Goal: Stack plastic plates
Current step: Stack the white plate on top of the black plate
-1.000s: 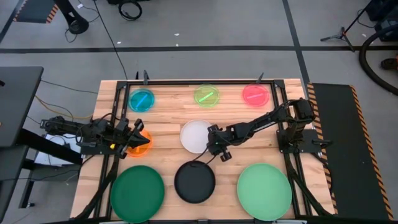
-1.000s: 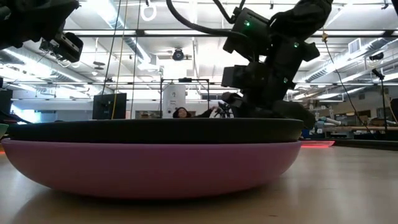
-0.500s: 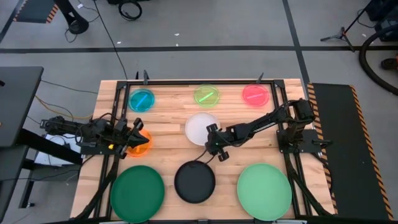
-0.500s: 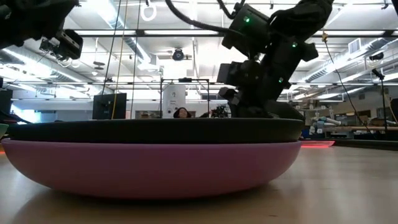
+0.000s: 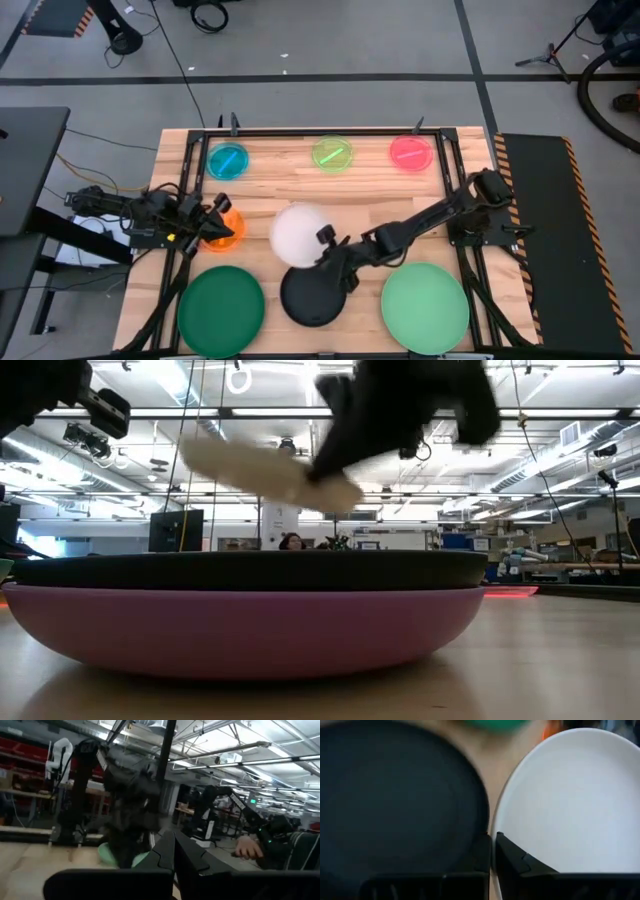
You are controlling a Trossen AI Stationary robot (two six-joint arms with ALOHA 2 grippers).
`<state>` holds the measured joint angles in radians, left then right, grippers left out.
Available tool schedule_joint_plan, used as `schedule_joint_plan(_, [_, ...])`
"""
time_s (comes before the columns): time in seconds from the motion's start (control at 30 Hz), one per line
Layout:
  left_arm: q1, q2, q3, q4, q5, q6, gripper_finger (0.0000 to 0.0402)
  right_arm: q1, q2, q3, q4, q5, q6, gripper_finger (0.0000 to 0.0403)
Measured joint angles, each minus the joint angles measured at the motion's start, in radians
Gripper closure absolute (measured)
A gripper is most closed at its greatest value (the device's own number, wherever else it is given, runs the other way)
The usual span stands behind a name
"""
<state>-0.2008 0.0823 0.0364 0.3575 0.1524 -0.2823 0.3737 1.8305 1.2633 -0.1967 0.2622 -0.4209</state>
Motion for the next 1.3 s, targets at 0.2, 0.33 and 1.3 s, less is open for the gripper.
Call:
schedule_joint_plan(0.2, [0.000, 0.031, 0.000, -0.007, 0.002, -0.010, 0.0392, 0.063, -0.001, 0.038, -0.027, -0.140, 0.043, 0.0384])
schedule_joint_plan(0.33, [0.000, 0.053, 0.000, -0.005, 0.002, 0.009, 0.0392, 0.099, 0.000, 0.038, -0.072, -0.159, 0.063, 0.0387])
schedule_joint_plan(1.3, [-0.029, 0.235, 0.215, -0.245, -0.146, 0.119, 0.0387, 0.161, 0.256, 0.306, -0.357, -0.099, 0.141, 0.0316])
